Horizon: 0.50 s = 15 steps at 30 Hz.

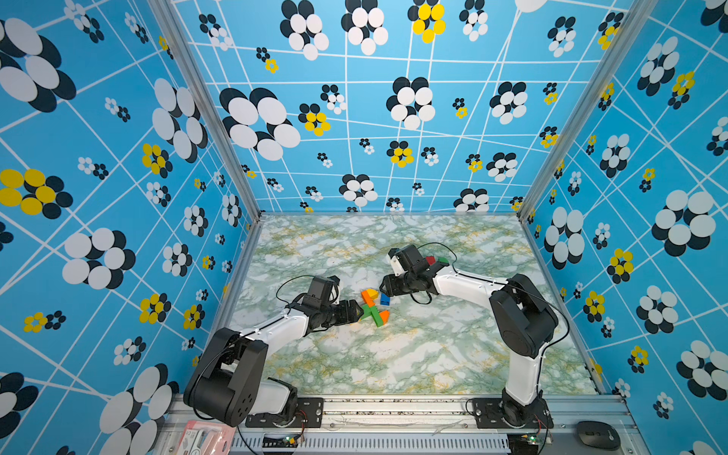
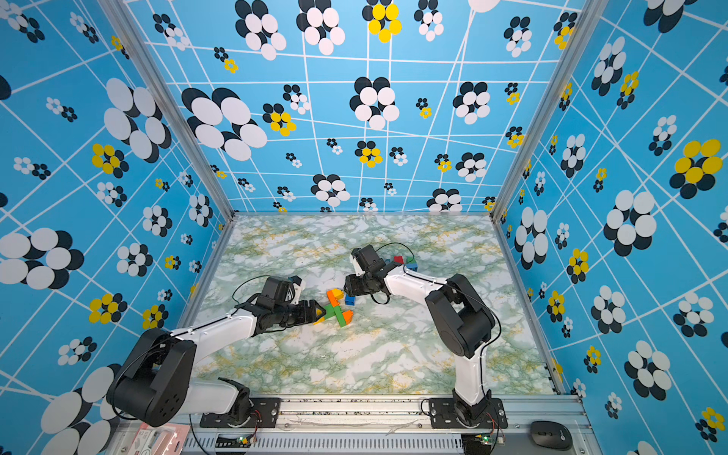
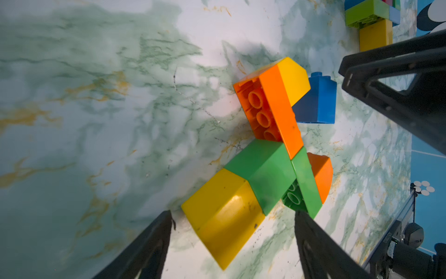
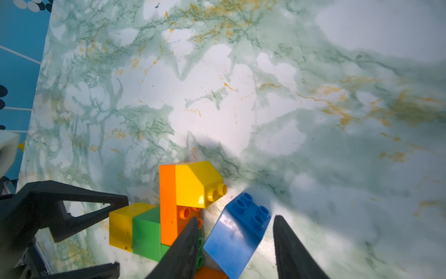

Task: Assemble a fork with lego
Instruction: Adjust the lego brick at the center of the board.

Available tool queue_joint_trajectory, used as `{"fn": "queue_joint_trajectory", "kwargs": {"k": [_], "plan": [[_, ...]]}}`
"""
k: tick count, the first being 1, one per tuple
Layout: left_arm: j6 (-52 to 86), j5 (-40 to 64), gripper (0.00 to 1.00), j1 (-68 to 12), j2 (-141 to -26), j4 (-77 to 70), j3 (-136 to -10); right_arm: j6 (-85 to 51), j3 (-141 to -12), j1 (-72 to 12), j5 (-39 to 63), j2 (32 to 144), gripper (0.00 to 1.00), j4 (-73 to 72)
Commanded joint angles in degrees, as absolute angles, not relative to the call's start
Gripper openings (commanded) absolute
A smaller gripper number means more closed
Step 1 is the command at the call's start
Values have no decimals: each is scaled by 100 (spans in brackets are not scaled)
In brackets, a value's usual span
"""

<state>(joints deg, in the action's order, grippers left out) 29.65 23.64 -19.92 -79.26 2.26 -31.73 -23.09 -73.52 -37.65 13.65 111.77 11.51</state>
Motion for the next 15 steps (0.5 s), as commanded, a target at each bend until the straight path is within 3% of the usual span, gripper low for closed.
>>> {"fn": "queue_joint_trajectory", "kwargs": {"k": [1,15], "plan": [[3105,2565,82,-1965,-7865,-42,-3083,-2223,-7571,-3657,1820,11383,52,1029],[3082,2774,81,-1988,-7988,-164,-3119,-2149,-7167,-3630,2311,11206,54,888]]}}
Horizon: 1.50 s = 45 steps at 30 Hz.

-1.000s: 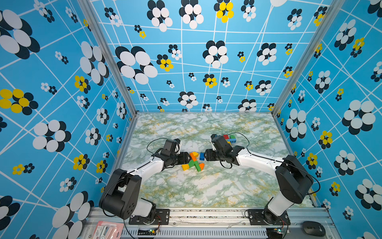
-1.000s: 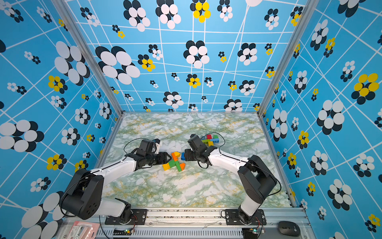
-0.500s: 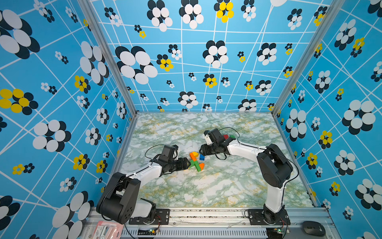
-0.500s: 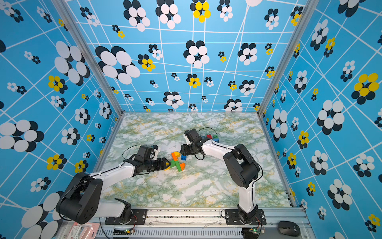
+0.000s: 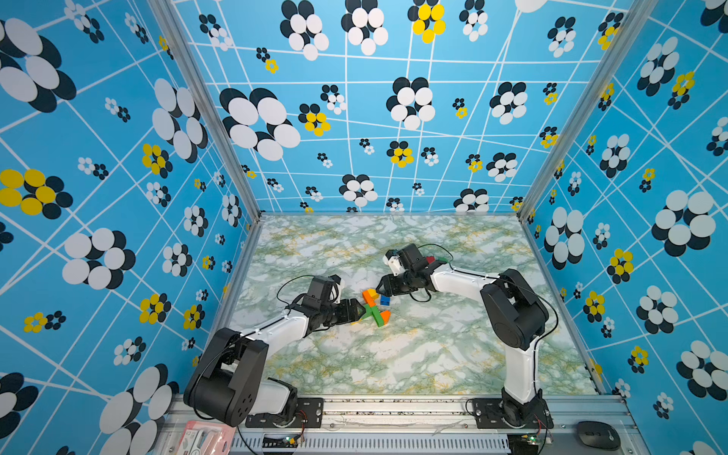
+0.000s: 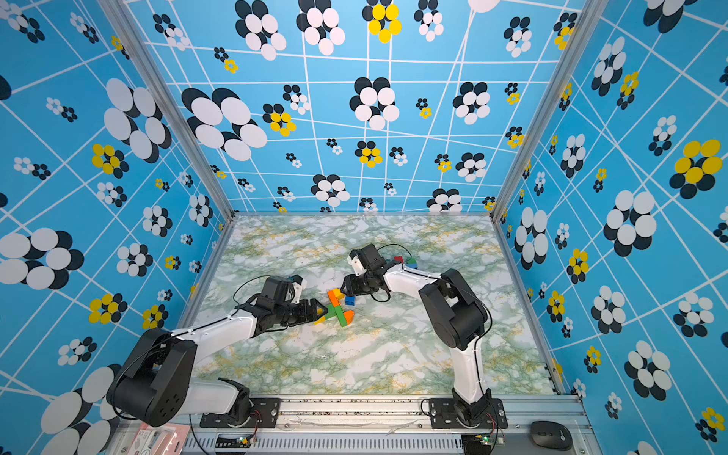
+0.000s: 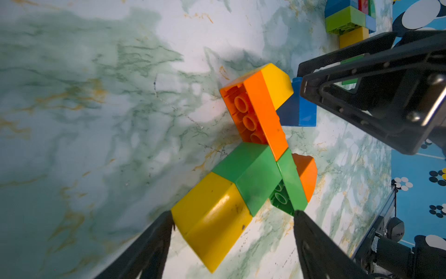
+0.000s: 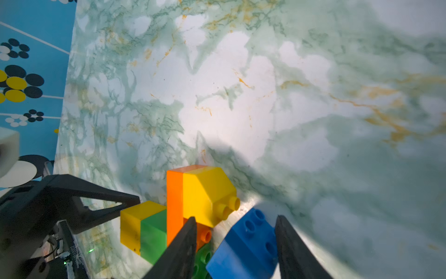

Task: Assemble a fork with lego
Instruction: Adjust the lego brick at the center of the board, then assemble the lego brick with the lego brick.

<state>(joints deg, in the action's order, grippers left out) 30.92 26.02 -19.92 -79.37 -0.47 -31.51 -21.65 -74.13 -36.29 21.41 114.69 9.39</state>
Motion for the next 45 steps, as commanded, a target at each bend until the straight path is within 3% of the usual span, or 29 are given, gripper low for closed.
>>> {"fn": "queue_joint_trajectory", "kwargs": {"k": [1,10,17,27,38,45], "plan": [[3069,2794,81,-1993,-8006,-159,-3120,-2188,-7055,-3630,2330,11122,54,845],[3081,2876,81,-2145,-8023,-212,-3119,-2386,-6350,-3741,2541,10568,53,617],[3129,2738,81,-2156,-7954,-189,-3081,-2363,-6208,-3685,1573,10283,52,477],[3138,2663,65,-2158,-8005,-83,-3107,-2236,-6844,-3509,2052,10974,40,472],[3215,2664,63,-2258,-8042,-108,-3060,-2063,-7145,-3489,2280,11372,37,611],[3366,2465,71,-2350,-7971,-6,-2992,-2066,-7054,-3486,2313,11391,35,624]]}}
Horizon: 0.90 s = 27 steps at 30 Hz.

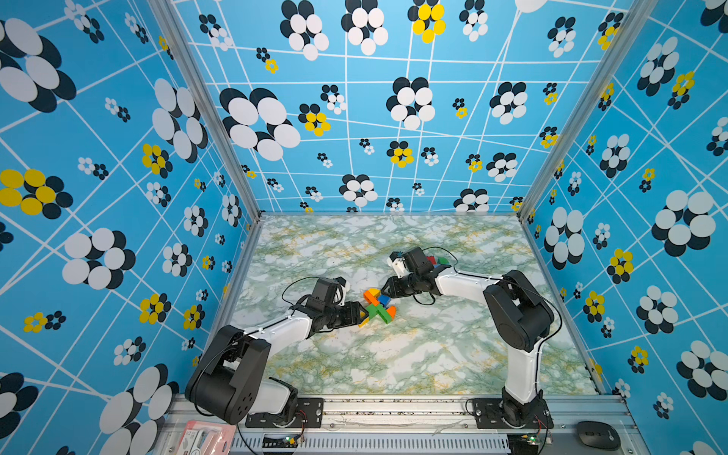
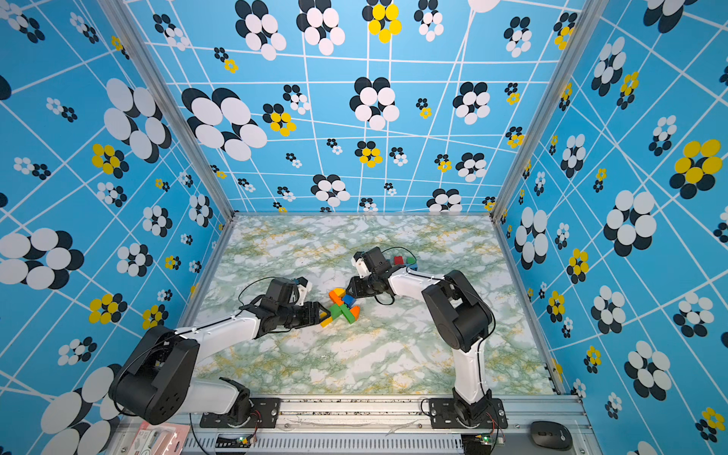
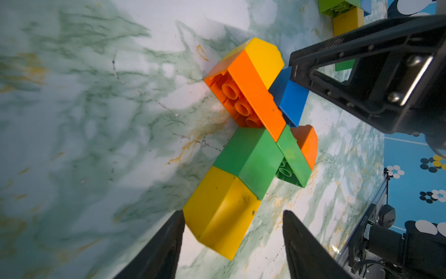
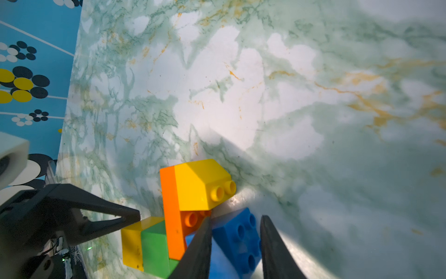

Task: Assemble a fork with lego
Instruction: Assemble the lego brick with the lego brick.

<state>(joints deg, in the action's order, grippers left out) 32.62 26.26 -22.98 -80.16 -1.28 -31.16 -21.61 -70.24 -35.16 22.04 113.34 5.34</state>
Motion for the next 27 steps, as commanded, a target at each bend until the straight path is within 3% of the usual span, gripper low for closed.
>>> {"fn": "queue_joint_trajectory", "kwargs": {"k": [1,6,13,27], "plan": [[3390,2393,73,-2347,-7925,39,-2986,-2066,-7038,-3489,2307,11378,35,624],[3652,2148,77,-2353,-7622,279,-2914,-2053,-7022,-3484,2259,11338,35,658],[4127,2212,62,-2605,-7330,113,-2721,-2026,-7066,-3489,2289,11382,34,702],[4184,2294,51,-2654,-7774,-213,-2891,-2004,-7049,-3489,2342,11419,30,782]]}}
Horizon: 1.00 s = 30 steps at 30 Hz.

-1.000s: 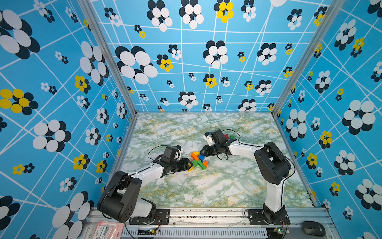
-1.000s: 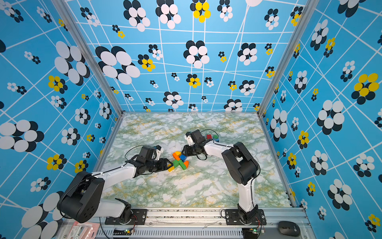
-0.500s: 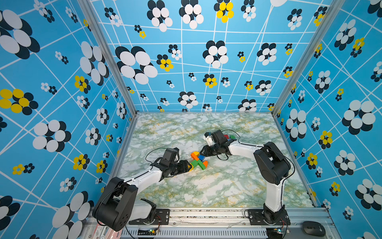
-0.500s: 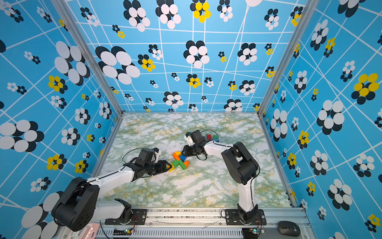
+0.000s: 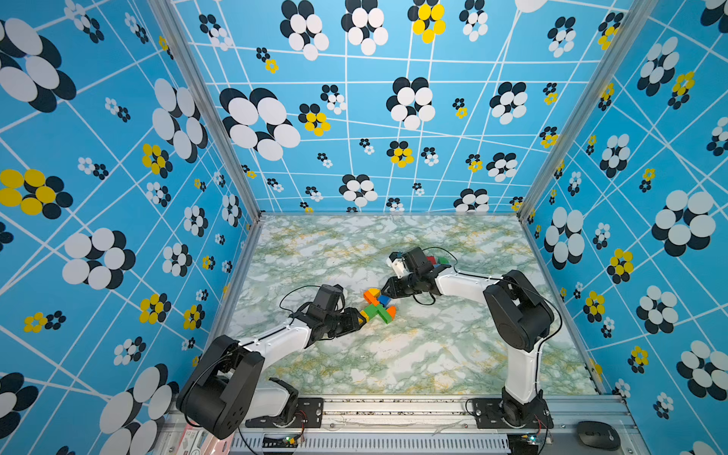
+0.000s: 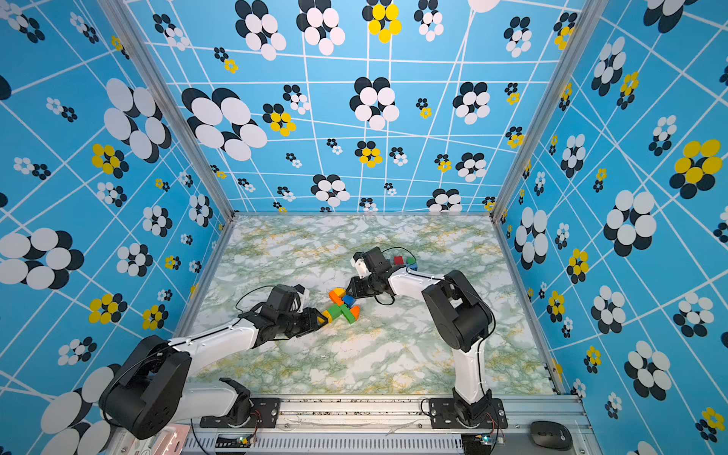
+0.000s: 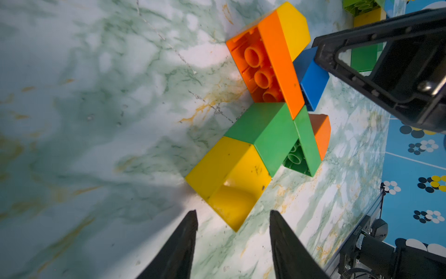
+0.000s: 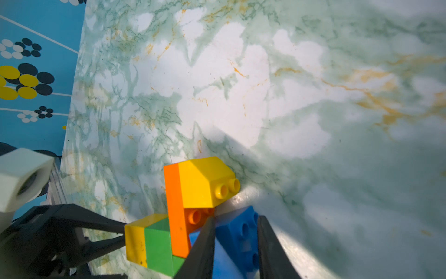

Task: Assemble a fork with lego
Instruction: Assemble the lego brick with the lego brick.

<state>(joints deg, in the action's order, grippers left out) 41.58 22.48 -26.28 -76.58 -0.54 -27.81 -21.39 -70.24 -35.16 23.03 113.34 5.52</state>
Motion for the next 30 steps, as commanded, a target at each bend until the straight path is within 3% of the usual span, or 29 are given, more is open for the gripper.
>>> {"fn": "queue_joint_trajectory", "kwargs": {"k": [1,30], "plan": [[4192,2302,51,-2654,-7794,-234,-2892,-2013,-7049,-3484,2344,11417,30,782],[4406,2365,47,-2830,-8376,-845,-2969,-2551,-6588,-3564,2521,11262,27,647]]}}
